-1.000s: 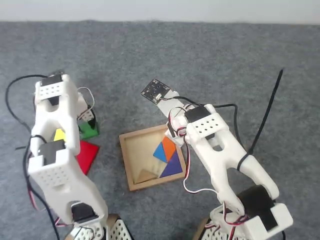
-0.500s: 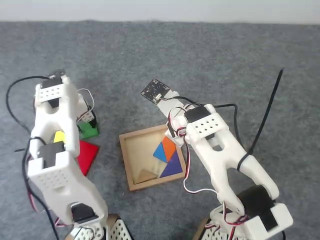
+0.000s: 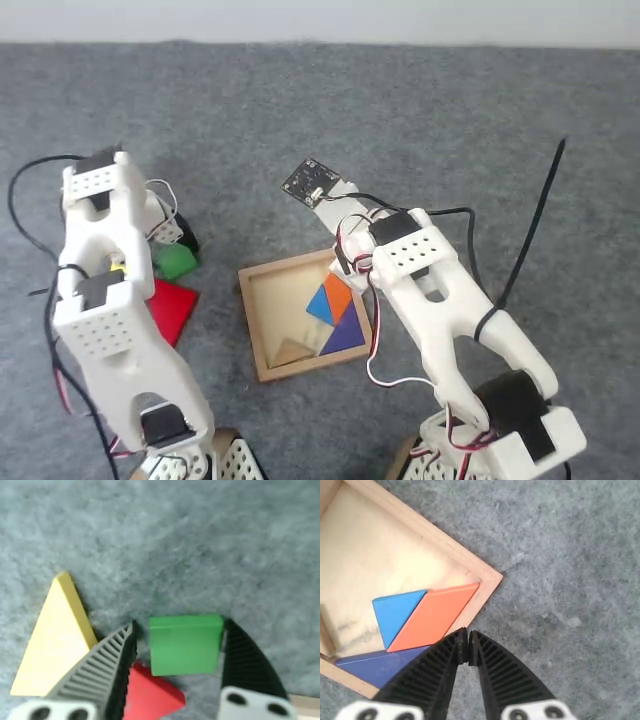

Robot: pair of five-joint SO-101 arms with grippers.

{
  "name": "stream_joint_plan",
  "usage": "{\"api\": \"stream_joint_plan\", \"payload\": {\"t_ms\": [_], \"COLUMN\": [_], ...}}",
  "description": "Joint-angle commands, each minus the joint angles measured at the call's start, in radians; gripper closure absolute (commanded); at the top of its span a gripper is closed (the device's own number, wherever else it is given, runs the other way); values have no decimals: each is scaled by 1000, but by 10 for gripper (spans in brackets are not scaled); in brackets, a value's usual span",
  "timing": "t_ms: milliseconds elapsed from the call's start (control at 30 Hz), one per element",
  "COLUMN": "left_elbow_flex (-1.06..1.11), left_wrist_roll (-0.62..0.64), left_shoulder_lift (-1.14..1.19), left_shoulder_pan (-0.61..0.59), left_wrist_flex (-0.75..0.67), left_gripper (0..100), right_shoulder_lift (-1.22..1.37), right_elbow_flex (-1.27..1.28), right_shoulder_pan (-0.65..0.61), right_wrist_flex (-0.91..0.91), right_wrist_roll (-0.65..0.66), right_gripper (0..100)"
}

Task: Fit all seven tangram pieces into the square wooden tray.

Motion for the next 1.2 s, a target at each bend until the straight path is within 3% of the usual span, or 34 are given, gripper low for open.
{"api": "stream_joint_plan", "payload": {"t_ms": [0, 300, 533, 1167], "left_elbow_flex": [42, 51, 50, 36], "left_wrist_roll": [-20, 25, 51, 52], "left_shoulder_lift": [29, 29, 40, -9], "left_shoulder_pan": [8, 20, 98, 98], "left_wrist_flex": [46, 25, 25, 52], "left_gripper": [706, 701, 832, 877], "right_shoulder_lift": [-12, -10, -10, -10], "right_elbow_flex": [-3, -3, -3, -3], "right_shoulder_pan": [-4, -8, -4, -2], "right_wrist_flex": [-8, -8, -8, -8], "right_wrist_roll": [-11, -11, -11, -11], "right_gripper": [976, 976, 976, 976]}}
